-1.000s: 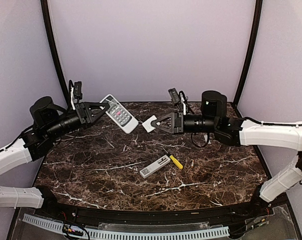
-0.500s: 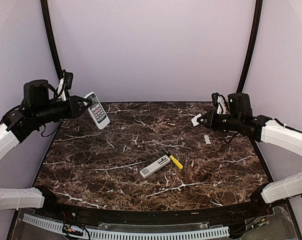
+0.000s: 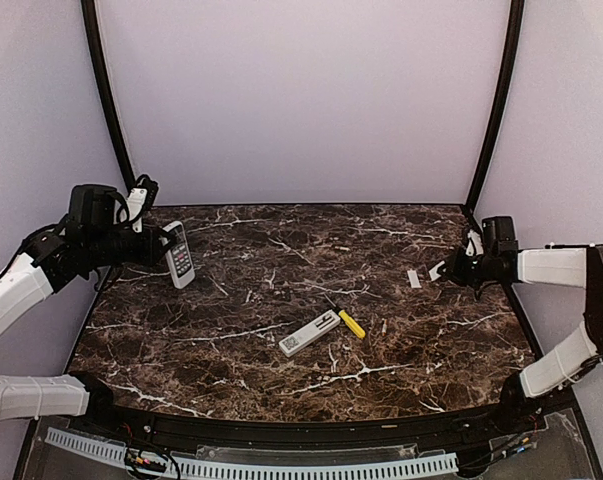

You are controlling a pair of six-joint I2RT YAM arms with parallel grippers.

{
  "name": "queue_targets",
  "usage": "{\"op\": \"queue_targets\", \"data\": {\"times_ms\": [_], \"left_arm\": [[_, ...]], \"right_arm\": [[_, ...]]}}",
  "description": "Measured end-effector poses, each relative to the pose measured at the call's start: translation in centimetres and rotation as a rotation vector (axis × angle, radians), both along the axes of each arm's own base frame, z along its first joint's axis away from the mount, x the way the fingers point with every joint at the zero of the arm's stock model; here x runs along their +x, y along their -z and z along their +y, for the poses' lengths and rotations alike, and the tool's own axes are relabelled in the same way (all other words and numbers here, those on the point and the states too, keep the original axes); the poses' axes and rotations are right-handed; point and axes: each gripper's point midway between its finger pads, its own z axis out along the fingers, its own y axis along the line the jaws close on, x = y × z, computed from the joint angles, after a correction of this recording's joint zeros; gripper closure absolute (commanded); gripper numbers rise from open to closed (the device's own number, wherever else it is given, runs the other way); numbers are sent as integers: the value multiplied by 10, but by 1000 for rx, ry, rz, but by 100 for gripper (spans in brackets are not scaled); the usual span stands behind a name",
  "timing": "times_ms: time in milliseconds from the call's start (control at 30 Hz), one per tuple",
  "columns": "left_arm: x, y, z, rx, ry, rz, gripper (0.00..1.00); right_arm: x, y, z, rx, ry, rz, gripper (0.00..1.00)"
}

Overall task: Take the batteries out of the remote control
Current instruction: Place the battery cover at the center of the board.

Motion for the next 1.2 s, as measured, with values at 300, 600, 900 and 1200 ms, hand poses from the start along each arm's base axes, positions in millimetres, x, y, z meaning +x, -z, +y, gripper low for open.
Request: {"op": "queue_targets", "data": {"times_ms": [300, 600, 900, 1200], "left_arm": [[1, 2, 0, 18, 9, -9, 100], [1, 2, 0, 20, 13, -10, 100], [0, 2, -1, 17, 18, -8, 100], [1, 6, -2, 19, 22, 4, 100]], "right_arm": [[15, 32, -6, -7, -31, 55, 100], [25, 39, -7, -21, -49, 48, 98], [27, 41, -7, -23, -51, 51, 93], [33, 44, -7, -24, -52, 59, 82]]}}
